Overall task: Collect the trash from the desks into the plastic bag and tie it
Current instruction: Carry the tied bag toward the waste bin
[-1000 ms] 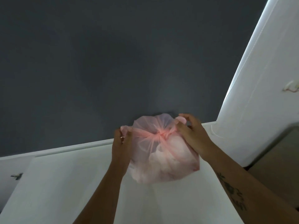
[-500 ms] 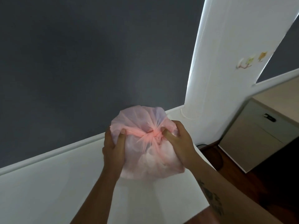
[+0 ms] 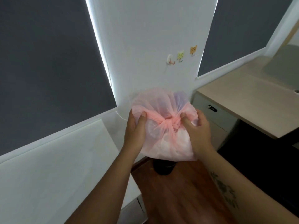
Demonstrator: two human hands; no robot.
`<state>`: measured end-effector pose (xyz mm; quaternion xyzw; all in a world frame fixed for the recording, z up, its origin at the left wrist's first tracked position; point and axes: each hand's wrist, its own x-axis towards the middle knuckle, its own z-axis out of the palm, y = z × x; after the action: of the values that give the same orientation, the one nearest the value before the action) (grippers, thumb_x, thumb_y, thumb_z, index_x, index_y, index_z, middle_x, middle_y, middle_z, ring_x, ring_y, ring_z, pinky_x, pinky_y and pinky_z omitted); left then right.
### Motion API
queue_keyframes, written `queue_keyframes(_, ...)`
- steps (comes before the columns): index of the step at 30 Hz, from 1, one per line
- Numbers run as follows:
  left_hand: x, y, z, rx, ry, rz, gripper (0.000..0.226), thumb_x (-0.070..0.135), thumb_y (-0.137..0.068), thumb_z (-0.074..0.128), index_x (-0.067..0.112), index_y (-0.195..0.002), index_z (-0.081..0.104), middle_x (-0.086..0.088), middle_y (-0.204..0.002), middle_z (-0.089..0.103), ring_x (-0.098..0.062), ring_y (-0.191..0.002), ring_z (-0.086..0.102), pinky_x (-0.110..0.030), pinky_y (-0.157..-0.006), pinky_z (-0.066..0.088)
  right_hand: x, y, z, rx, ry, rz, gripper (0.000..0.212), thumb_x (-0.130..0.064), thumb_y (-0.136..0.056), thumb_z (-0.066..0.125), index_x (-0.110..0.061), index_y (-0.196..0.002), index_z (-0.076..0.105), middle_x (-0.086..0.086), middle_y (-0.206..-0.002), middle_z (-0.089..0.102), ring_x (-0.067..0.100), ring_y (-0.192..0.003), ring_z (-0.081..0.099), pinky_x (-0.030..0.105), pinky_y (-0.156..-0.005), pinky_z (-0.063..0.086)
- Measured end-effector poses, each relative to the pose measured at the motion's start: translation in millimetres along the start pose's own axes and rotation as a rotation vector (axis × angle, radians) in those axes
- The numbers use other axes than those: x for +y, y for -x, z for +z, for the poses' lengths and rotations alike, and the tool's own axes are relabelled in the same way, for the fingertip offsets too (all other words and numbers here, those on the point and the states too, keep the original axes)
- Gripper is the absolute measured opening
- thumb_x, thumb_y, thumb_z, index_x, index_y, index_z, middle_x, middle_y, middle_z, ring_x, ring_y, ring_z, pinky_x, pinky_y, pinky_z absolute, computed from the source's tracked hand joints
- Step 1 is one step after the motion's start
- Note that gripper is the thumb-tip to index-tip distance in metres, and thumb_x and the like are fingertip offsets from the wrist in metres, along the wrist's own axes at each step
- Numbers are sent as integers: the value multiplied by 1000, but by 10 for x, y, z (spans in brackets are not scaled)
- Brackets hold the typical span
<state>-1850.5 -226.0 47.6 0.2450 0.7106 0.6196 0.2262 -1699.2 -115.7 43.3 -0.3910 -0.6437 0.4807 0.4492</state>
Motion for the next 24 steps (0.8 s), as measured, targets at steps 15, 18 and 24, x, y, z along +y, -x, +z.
queue_keyframes(15, -1755, -552, 1693, -100, 11, -441, 52, 49, -97, 43, 30, -146, 41, 4, -144, 51, -18, -133, 47, -44, -113, 35, 2167, -737, -416, -74, 342, 306, 39, -28, -82, 73, -25, -118, 58, -4, -113, 57, 17, -107, 56, 26, -86, 43)
queue_keyframes(18, -2220, -744, 1795, -60, 0, -602, 46, 48, -99, 43, 33, -143, 46, 6, -139, 54, -19, -127, 51, -43, -109, 39, 2617, -854, -288, -142, 398, 380, 48, -34, -81, 73, -25, -125, 56, -4, -119, 55, 11, -106, 53, 26, -86, 41)
queue_keyframes(24, -3037, -1108, 2122, 1, -60, -823, 39, 33, -102, 44, 10, -132, 56, -14, -127, 61, -30, -113, 58, -40, -98, 44, 3505, -1024, -76, -194, 538, 461, 53, -37, -79, 76, -22, -126, 57, 4, -123, 57, 21, -113, 56, 36, -97, 46)
